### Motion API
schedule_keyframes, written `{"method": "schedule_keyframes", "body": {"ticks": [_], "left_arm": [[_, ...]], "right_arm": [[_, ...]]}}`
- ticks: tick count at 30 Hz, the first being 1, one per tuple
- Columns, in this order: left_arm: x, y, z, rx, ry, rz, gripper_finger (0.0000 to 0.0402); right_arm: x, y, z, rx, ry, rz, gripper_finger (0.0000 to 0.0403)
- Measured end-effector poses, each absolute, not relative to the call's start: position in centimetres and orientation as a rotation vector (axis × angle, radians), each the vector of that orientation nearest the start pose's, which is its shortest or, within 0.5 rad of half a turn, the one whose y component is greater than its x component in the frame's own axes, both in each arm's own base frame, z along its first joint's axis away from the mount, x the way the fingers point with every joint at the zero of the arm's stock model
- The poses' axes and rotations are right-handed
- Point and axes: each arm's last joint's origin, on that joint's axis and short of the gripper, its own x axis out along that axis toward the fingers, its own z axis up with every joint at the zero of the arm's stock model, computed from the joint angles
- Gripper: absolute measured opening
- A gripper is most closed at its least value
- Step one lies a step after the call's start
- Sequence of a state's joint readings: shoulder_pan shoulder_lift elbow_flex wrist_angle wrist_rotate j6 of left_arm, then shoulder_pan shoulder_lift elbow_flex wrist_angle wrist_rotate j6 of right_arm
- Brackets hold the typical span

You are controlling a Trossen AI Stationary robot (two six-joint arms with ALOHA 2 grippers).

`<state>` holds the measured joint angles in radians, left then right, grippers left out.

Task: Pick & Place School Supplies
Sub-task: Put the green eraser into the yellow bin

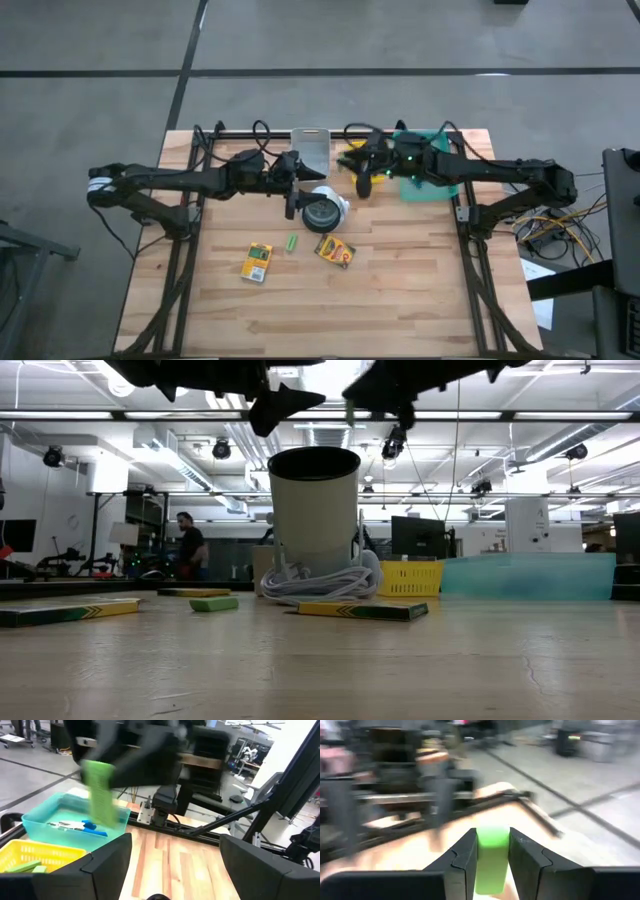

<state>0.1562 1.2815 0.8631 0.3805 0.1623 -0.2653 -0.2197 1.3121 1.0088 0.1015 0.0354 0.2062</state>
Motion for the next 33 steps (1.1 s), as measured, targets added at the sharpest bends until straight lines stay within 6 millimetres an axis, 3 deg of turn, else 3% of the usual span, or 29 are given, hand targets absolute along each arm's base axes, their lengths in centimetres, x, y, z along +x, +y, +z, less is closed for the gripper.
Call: {"method": "schedule_keyframes", "body": {"ticks": [6,9,16,25,33], "left_arm": [[28.4,4.0,31.1,-0.269,0.025,0.000,0.0305],[28.4,4.1,31.1,-0.269,0.025,0.003,0.0305],[28.4,4.1,31.1,-0.361,0.022,0.024,0.0305],[28.4,4.2,31.1,-0.424,0.020,0.028,0.0305],[28.4,4.2,31.1,-0.424,0.020,0.029,0.0305]], "right_arm": [[26.3,-8.3,33.4,0.222,0.200,-0.519,0.0086],[25.3,-9.4,33.5,0.317,0.190,-0.572,0.0086],[23.7,-12.7,31.7,0.501,0.285,-0.752,0.0092],[23.7,-16.3,29.0,0.556,0.390,-0.840,0.0093],[25.0,-18.5,25.1,0.716,0.472,-0.904,0.0093]]}}
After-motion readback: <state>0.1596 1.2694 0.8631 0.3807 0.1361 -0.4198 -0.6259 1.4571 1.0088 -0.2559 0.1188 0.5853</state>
